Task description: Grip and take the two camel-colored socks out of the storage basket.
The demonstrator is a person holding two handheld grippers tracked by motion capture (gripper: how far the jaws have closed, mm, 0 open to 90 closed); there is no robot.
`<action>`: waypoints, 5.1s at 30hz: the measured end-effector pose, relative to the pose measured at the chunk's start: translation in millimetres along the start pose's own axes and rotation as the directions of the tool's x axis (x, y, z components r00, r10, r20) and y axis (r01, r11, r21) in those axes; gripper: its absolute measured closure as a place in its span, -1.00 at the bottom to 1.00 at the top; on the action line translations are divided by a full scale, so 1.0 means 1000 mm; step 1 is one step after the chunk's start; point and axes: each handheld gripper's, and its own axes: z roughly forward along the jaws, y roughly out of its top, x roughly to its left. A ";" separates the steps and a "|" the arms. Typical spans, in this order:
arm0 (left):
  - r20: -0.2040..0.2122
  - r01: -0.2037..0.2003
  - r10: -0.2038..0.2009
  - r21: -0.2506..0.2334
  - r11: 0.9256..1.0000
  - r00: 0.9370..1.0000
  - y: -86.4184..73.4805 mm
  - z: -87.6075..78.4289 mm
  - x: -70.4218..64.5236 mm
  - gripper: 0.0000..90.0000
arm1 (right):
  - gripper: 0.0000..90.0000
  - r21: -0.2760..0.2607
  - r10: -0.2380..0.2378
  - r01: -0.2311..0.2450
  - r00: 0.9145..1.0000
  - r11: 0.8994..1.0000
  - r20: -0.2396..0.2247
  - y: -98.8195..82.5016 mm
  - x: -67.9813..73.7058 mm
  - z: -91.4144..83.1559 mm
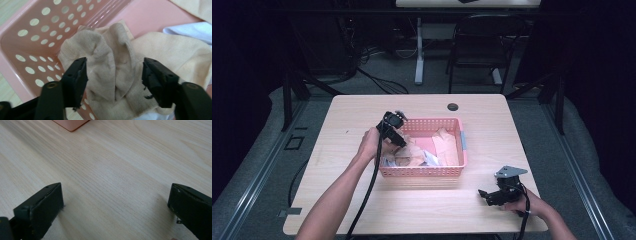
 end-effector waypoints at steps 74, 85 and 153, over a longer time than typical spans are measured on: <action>-0.017 -0.003 -0.005 -0.432 0.902 1.000 -0.065 -0.150 0.016 0.90 | -1.00 -0.001 0.002 -0.002 1.000 1.000 0.001 0.000 0.000 0.000; -0.038 -0.004 -0.011 -0.374 0.928 0.999 -0.088 -0.176 0.031 0.90 | -1.00 0.000 0.000 0.000 1.000 1.000 0.001 0.000 0.000 0.000; 0.023 0.264 -0.275 0.217 0.940 0.961 -0.165 -0.046 0.125 0.89 | -1.00 -0.001 0.003 -0.003 1.000 1.000 0.003 0.000 0.000 0.000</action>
